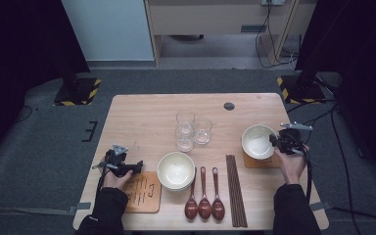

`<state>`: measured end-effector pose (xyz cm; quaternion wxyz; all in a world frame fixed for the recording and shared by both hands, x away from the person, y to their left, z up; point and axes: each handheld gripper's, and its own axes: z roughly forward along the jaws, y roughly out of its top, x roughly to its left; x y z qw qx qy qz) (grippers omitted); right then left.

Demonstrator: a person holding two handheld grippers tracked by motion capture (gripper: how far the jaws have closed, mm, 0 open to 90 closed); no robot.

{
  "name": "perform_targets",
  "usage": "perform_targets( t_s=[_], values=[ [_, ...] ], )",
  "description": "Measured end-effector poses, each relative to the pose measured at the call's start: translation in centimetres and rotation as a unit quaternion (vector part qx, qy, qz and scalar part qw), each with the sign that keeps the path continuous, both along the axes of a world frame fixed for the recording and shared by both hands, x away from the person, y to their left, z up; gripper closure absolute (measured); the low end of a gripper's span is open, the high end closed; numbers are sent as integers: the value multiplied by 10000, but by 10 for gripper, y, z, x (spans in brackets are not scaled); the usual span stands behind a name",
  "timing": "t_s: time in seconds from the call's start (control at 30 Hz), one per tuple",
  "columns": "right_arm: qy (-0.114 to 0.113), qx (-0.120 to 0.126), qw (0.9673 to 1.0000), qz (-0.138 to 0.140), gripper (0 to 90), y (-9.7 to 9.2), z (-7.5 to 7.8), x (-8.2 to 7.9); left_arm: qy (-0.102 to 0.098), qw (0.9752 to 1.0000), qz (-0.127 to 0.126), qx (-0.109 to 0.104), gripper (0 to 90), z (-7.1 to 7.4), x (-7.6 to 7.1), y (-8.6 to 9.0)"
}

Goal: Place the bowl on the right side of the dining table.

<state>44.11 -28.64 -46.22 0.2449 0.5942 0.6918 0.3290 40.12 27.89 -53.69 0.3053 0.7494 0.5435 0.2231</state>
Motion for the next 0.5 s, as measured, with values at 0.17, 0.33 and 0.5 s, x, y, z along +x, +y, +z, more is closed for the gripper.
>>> perform_targets(
  t_s=[0.17, 0.33, 0.5],
  values=[
    [87, -39, 10000, 4, 826, 0, -6, 5, 2, 10000, -1, 0, 9, 0, 0, 0],
    [188, -51, 9998, -45, 826, -1, -10, 9, 1, 10000, -2, 1, 8, 0, 0, 0],
    [246, -78, 9996, -58, 826, -2, -13, 12, 0, 10000, -1, 0, 8, 0, 0, 0]
  ],
)
